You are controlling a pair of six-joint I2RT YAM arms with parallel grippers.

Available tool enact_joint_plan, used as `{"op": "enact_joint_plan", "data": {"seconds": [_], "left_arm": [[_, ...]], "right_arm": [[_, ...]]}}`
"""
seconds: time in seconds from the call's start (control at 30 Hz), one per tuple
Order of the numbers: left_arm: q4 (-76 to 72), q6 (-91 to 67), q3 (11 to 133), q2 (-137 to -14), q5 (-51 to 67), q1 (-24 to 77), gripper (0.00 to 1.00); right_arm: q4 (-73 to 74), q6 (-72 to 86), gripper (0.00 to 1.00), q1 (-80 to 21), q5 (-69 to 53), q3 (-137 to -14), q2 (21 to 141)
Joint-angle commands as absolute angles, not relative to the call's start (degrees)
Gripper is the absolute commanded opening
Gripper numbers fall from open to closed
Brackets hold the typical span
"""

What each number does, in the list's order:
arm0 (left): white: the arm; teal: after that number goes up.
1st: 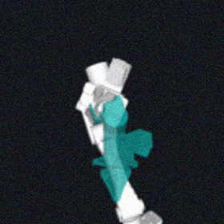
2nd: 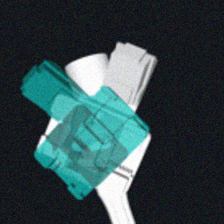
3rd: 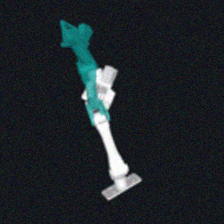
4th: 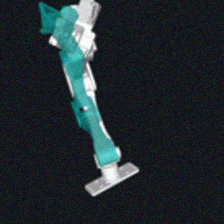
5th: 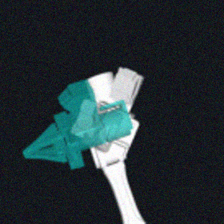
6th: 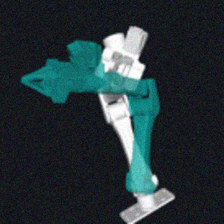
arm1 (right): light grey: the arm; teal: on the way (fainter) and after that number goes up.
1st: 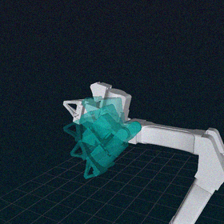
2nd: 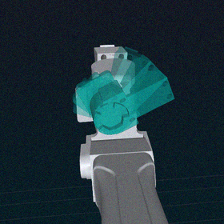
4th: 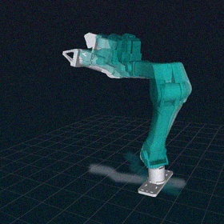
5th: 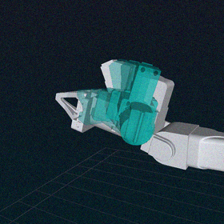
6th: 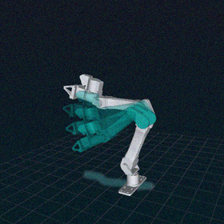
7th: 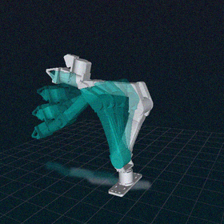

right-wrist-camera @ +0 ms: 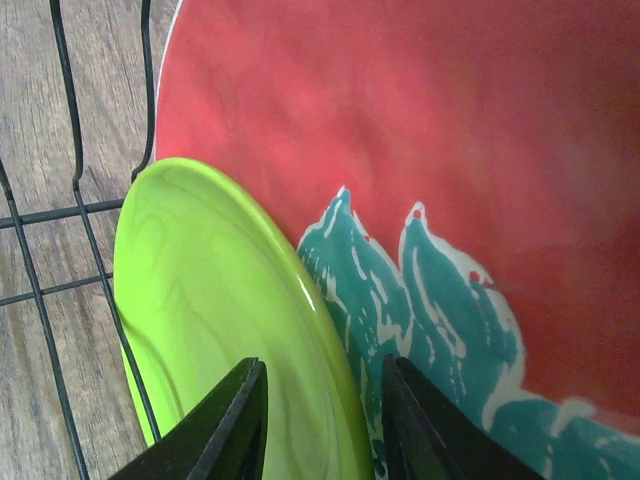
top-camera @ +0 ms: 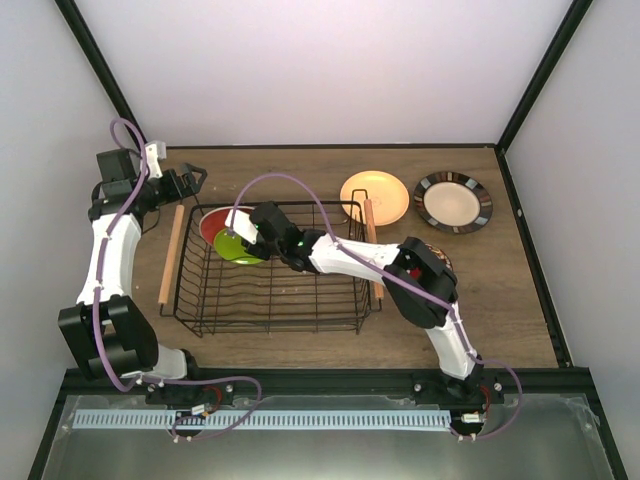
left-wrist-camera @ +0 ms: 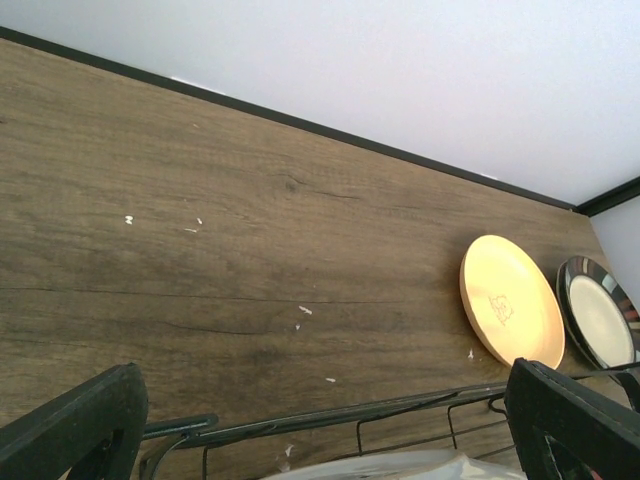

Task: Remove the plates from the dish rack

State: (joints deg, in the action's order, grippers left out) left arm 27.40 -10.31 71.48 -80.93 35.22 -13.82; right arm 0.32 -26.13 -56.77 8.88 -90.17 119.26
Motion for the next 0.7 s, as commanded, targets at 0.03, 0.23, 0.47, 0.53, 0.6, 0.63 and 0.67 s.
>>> {"op": "enact_joint_plan", "data": {"seconds": [0.03,0.23,0.47,0.53,0.6,0.63,0.67], "left_arm": [[26.0,-10.4,70.9,-80.3,36.1,-13.5,1.0],[25.9,-10.3,70.5,-80.1,36.0,-13.5,1.0],[25.8,-10.3,70.2,-80.1,36.0,-13.5,1.0],[25.8,-10.5,70.3,-80.0,36.0,-13.5,1.0],[25.8,-10.5,70.3,-80.0,36.1,-13.5,1.0],[25.8,-10.5,70.4,-80.1,36.0,-13.5,1.0],[25.8,-10.4,70.4,-80.1,36.0,-13.5,1.0]], "right_arm": [[-1.1,-26.7,0.3,-56.5,10.0,-90.6,120.1],[-0.1,-26.5,0.04,-56.5,9.8,-90.6,119.6],[1.3,-26.5,0.01,-56.5,9.9,-90.5,116.5],[1.4,-26.1,0.01,-56.5,9.8,-90.0,114.9],[1.1,-25.8,0.01,-56.5,9.9,-89.5,112.6],[1.0,-25.9,0.01,-56.5,10.0,-89.3,111.6],[1.0,-26.0,0.01,-56.5,10.1,-89.2,110.6]]}}
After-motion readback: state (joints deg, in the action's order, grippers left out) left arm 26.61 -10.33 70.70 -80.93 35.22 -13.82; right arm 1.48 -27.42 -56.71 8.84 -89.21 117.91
